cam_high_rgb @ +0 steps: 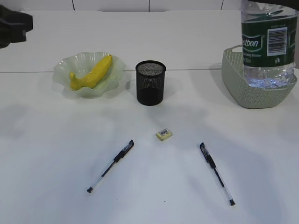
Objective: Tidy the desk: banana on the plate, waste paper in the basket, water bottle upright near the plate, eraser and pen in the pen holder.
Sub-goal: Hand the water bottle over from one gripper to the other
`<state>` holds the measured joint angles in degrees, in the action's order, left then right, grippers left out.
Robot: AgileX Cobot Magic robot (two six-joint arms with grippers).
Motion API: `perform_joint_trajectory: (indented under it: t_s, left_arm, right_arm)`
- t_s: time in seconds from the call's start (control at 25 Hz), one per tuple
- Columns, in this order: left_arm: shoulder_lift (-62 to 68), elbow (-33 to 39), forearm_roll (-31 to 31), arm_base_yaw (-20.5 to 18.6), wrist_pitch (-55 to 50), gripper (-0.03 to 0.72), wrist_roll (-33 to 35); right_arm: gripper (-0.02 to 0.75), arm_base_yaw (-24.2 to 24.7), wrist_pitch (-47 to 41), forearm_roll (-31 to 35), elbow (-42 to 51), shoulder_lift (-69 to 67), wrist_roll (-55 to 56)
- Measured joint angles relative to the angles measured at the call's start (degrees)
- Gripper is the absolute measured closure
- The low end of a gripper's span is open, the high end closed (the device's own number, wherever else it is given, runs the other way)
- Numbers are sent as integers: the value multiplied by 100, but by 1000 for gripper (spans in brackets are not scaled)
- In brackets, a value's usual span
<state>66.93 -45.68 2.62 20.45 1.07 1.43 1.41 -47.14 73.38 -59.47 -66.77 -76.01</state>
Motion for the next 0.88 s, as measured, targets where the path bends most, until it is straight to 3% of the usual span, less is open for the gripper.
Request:
perform_joint_trajectory:
  t_s: [0.56,0.88]
  left_arm:
    - [295,0,-32,1953,994,537,-65]
    - [918,0,-56,3065,2236,541,-341]
  right_arm:
    - [342,0,-27,0,0,0,-130]
    - [342,0,-143,263,0,0,-423]
